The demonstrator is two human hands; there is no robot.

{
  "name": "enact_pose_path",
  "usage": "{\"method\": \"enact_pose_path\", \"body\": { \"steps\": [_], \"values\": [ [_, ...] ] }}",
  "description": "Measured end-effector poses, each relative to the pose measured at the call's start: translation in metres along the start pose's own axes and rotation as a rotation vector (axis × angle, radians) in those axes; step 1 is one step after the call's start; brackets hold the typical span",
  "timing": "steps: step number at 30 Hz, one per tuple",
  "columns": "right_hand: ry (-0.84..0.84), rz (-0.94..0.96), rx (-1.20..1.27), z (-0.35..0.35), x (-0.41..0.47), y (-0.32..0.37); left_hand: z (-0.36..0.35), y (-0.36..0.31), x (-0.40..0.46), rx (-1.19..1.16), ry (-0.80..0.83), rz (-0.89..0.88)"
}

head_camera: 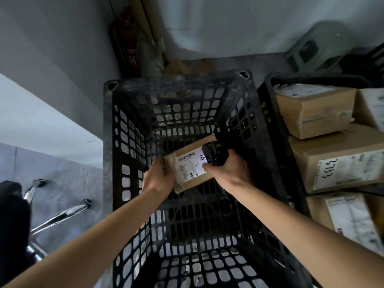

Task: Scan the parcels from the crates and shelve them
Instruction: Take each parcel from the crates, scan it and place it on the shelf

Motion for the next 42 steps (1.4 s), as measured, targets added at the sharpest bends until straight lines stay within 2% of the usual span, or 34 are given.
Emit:
{"method": "enact_pose_path", "body": {
  "steps": [9,20,23,30,37,42],
  "values": [
    [-0.029,-0.022,0.033,0.036,-0.059,0.014,0.053,-0.050,-0.047,-0.131,-0.046,-0.133],
    [-0.142,0.002,0.153,0.131,-0.171,0.024,0.112,-0.162,-0.154,-0.096,-0.015,-0.442],
    [-0.185,0.007,0.175,0.161,-0.202,0.018,0.118,-0.185,-0.194,-0.149,-0.021,-0.477],
    [-0.251,0.047,0.269,0.227,-0.283,-0.015,0.117,-0.222,-0.287,-0.154,-0.004,-0.596],
    [-0.304,0.054,0.249,0.282,-0.379,-0.076,0.083,-0.246,-0.393,-0.145,0.070,-0.662],
    [-0.352,0.096,0.281,0.330,-0.450,-0.112,0.065,-0.266,-0.455,-0.220,0.125,-0.683]
  ]
}}
Point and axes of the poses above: each hand's wrist, its own x-axis towards the middle knuckle, its own z-axis out of the back of the hand, y = z × x, the point moved 10 cm from there along x, towards the middle knuckle, and after that the axes turned 7 degrees about -x, right-handed, at the moved point
